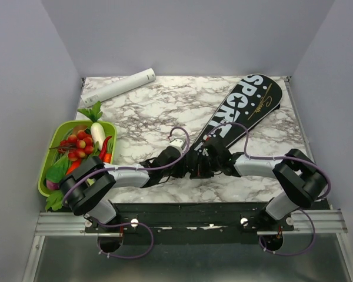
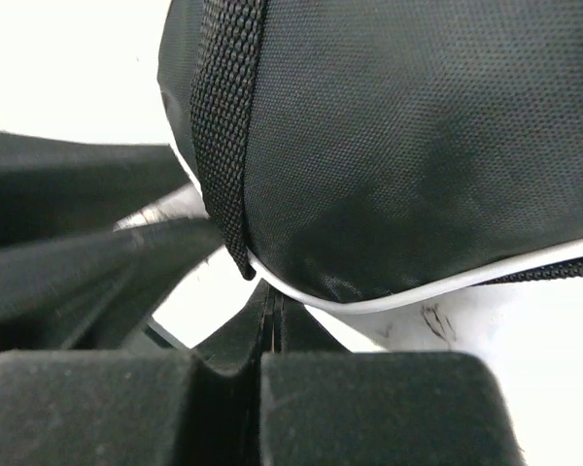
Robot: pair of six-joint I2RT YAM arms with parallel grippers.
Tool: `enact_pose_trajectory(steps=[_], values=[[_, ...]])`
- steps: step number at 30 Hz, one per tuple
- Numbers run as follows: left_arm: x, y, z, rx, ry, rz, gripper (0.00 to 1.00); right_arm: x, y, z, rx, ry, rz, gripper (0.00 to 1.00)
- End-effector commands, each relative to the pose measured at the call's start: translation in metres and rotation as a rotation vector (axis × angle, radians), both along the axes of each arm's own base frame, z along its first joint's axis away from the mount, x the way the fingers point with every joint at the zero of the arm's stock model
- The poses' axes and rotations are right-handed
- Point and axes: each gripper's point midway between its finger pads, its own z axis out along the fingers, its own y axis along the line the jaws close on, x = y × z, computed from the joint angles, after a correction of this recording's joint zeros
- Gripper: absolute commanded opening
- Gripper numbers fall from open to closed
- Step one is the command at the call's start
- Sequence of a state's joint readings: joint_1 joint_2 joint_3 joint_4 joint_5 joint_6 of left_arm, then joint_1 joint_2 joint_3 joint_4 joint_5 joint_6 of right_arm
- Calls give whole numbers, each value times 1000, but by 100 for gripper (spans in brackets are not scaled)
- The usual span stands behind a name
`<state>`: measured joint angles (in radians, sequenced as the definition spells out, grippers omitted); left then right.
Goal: Pack up the badminton gear
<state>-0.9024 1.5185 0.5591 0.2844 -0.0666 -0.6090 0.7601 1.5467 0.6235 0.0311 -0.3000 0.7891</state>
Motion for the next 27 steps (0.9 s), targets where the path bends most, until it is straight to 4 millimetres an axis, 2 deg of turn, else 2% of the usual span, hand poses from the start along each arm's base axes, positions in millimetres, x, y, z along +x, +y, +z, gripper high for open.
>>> enact_pose_trajectory(steps=[1, 5, 6, 8, 9, 11, 12, 13, 14, 15, 16, 18, 20, 21, 22, 23, 24, 25, 26, 27], values=[[-24, 5, -21, 47, 67, -58, 40, 25, 21, 9, 23, -39, -91, 1], [-26, 9, -21, 48, 64, -55, 40, 29, 17, 13, 5, -61, -112, 1], [-27, 9, -20, 47, 60, -56, 40, 32, 14, 20, 5, -85, -124, 7], [-25, 12, -19, 57, 50, -48, 40, 29, 3, 21, -39, -90, -130, 17], [-25, 14, -17, 60, 46, -42, 40, 32, -2, 29, -51, -126, -137, 28], [-23, 16, -14, 61, 30, -36, 40, 28, -13, 32, -102, -136, -129, 40], [-23, 17, -10, 55, 20, -35, 40, 32, -18, 38, -124, -176, -126, 52], [-23, 18, -7, 49, 12, -32, 40, 34, -21, 50, -118, -209, -129, 59], [-22, 20, -5, 47, 4, -26, 40, 31, -28, 54, -142, -219, -124, 66], [-21, 21, 1, 39, -8, -18, 40, 38, -34, 62, -167, -268, -134, 74], [-20, 22, 6, 37, -17, -10, 40, 41, -37, 76, -160, -308, -141, 76], [-16, 22, 22, 20, -43, -1, 40, 47, -47, 88, -198, -374, -143, 78], [-14, 22, 35, 7, -66, 10, 42, 54, -53, 115, -194, -458, -157, 88], [-11, 23, 49, -7, -94, 17, 43, 59, -60, 122, -230, -506, -151, 89], [-8, 23, 58, -18, -113, 25, 46, 63, -61, 136, -224, -546, -153, 100], [-7, 24, 65, -26, -130, 30, 47, 65, -65, 148, -221, -581, -165, 100], [-3, 27, 81, -40, -165, 51, 51, 69, -71, 156, -250, -617, -178, 100], [-1, 28, 89, -47, -182, 60, 57, 72, -74, 163, -257, -639, -189, 100], [1, 30, 96, -46, -199, 71, 59, 77, -75, 179, -254, -671, -207, 100], [4, 32, 112, -58, -223, 83, 61, 80, -84, 186, -282, -695, -238, 100]])
